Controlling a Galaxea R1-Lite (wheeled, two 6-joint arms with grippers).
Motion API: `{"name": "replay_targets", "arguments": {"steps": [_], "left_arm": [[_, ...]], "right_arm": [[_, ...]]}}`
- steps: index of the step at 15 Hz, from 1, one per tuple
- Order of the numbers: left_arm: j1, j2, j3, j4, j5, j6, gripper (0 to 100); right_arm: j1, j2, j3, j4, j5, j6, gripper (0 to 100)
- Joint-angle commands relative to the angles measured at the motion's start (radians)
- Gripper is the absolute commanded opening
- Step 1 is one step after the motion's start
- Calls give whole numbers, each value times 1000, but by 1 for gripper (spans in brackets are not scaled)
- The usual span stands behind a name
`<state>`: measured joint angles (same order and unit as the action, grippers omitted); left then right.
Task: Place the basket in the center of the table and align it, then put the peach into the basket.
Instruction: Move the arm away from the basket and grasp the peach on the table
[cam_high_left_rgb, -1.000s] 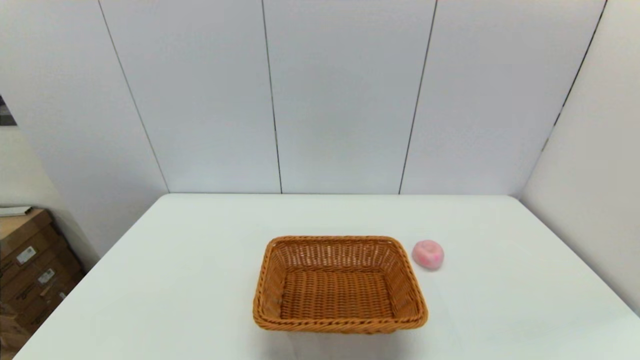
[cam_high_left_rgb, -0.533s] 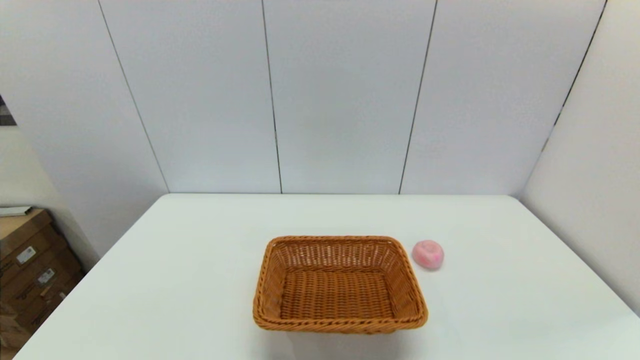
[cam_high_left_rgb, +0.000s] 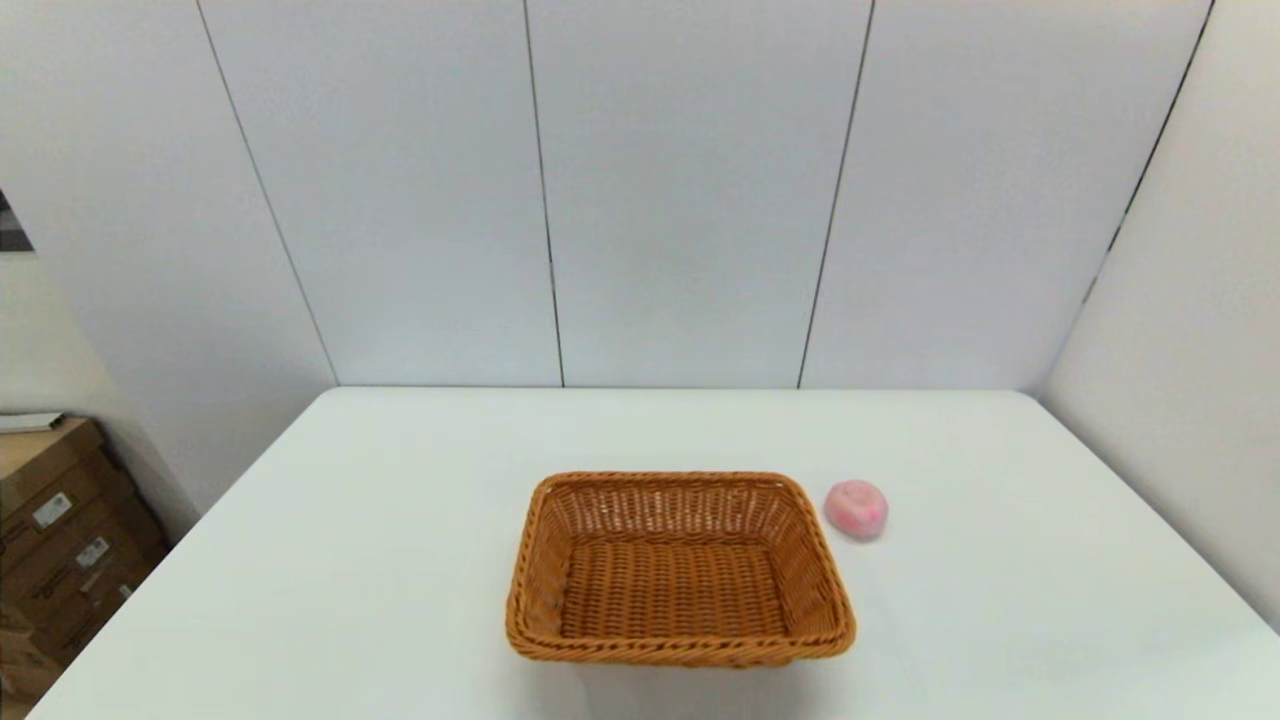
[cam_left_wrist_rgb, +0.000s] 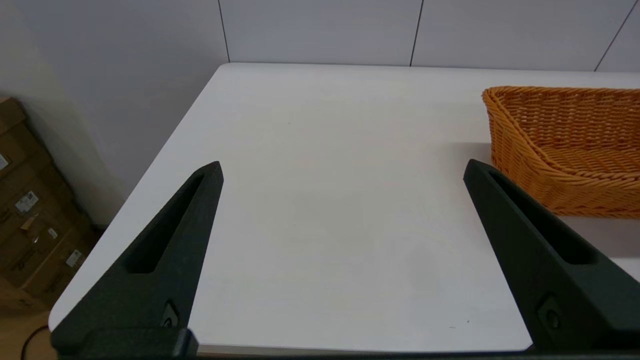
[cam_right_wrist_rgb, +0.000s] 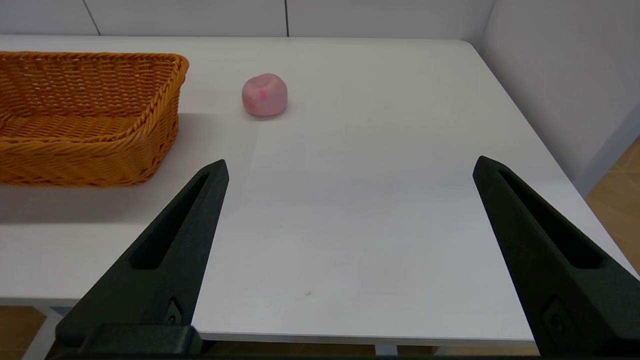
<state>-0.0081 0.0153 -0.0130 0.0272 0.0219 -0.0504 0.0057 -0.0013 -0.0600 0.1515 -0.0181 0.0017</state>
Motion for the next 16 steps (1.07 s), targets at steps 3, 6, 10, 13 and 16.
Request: {"name": "replay_targets", "arguments": {"steps": [3,6,10,13,16], "left_arm": [[-1,-15,-1,0,6,-11,100],[-1,-15,1,0,6,-9,100],[-1,-15,1,0,7,-11,100],[-1,-15,1,0,7,-11,100],[-1,-15,-1,0,6,-9,100]], "right_arm": [[-3,257,-254,97,-5,83,100],[-4,664,-549,126,0,173,100],[86,1202,-926,215,4,374,100],[146,1468,-1069,221,-31,512,100],[192,1643,-1089,209,-63,549,100]]}}
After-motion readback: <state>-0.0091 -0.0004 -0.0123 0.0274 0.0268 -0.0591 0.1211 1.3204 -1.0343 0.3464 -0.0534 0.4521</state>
